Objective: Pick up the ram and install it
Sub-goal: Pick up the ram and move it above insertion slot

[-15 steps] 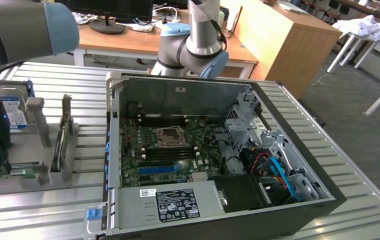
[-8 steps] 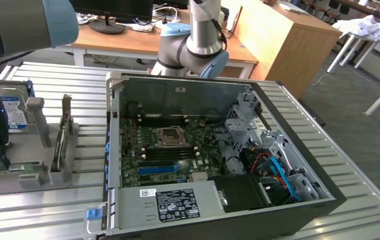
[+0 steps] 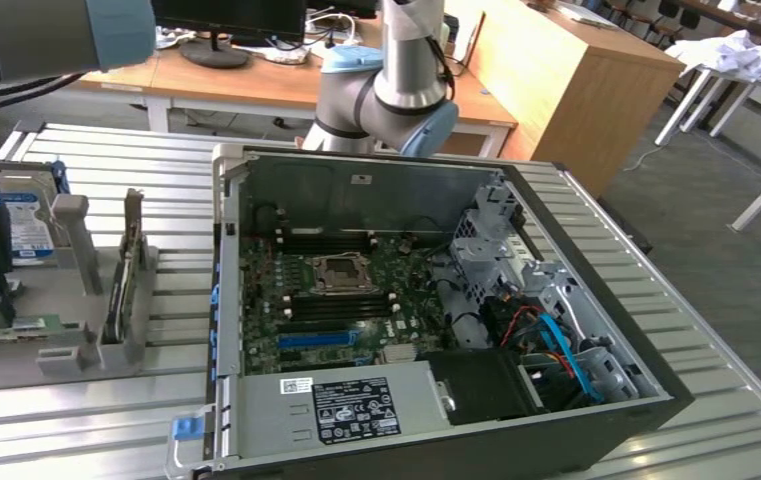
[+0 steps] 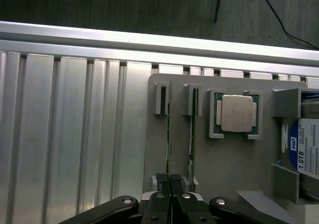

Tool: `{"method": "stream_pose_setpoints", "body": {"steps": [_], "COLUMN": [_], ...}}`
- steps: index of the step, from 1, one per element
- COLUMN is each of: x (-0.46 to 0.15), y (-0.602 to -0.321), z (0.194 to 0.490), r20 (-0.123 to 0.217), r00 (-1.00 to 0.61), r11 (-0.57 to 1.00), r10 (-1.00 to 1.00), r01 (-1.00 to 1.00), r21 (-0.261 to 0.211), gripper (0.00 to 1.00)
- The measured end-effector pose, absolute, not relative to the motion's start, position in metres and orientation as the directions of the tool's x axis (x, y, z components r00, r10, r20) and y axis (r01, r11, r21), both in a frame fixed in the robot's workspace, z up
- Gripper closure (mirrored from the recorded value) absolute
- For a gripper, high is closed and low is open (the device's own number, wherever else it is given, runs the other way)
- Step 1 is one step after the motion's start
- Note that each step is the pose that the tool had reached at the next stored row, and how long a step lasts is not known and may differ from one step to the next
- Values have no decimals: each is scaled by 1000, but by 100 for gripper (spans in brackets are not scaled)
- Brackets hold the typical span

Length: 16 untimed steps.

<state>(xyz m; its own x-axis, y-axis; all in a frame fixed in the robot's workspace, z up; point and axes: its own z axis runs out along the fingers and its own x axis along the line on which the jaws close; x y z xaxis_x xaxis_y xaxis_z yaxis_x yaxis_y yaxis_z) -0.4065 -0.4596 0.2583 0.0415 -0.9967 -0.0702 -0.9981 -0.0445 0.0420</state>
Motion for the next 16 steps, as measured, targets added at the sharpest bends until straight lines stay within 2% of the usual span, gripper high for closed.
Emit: {"method": "stream_pose_setpoints", "body": {"steps": [16], "x": [-405], "y": [-460], "z": [290], "r20": [-74], "r00": [32], "r11": [-35], "r10": [-997], "r01": [-999], "r21": [42], "gripper": [88]}}
